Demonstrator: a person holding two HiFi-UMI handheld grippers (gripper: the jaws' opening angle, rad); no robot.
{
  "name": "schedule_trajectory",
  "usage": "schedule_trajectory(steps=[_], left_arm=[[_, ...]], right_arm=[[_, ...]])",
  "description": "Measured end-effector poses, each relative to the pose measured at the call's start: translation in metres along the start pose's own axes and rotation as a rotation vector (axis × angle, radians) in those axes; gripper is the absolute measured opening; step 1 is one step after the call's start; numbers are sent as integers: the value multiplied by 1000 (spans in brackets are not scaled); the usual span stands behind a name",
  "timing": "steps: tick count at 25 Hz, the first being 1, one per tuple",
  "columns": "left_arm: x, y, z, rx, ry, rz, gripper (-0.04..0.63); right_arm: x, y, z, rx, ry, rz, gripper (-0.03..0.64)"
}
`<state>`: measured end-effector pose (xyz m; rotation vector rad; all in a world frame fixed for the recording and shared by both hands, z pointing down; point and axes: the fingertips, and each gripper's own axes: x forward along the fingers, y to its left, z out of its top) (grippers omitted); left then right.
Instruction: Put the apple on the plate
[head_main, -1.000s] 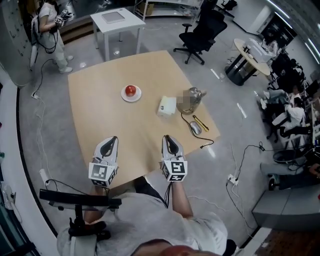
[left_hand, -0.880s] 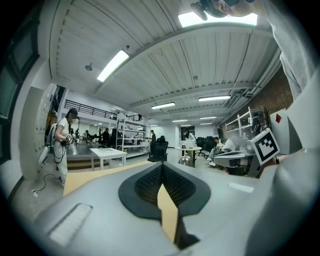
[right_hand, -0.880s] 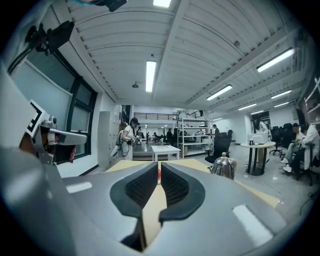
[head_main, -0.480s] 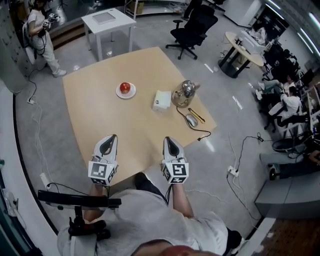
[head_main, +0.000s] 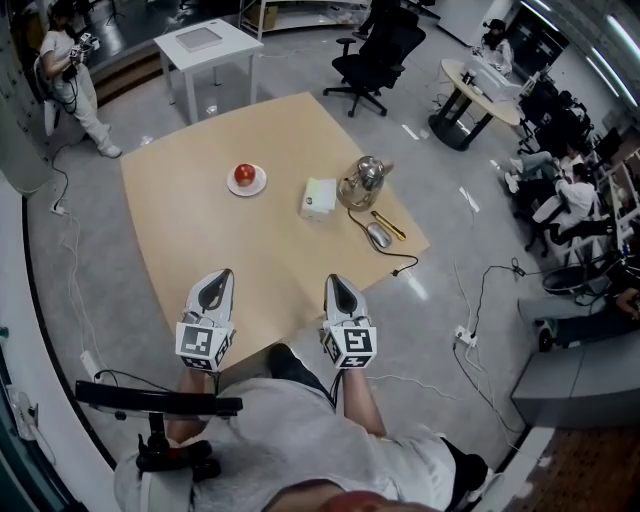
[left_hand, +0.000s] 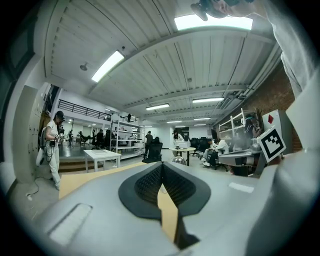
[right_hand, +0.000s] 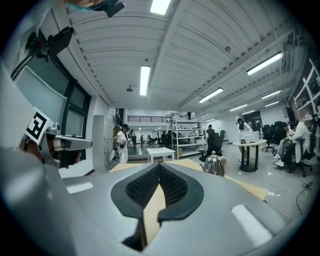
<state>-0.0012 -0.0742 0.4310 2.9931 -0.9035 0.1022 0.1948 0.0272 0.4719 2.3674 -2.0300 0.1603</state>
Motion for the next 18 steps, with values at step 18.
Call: schedule_trajectory(steps=[18], left_arm=[[2, 4, -2, 0, -4, 13, 18]], right_arm=[[8, 0, 1, 6, 0, 17, 6]])
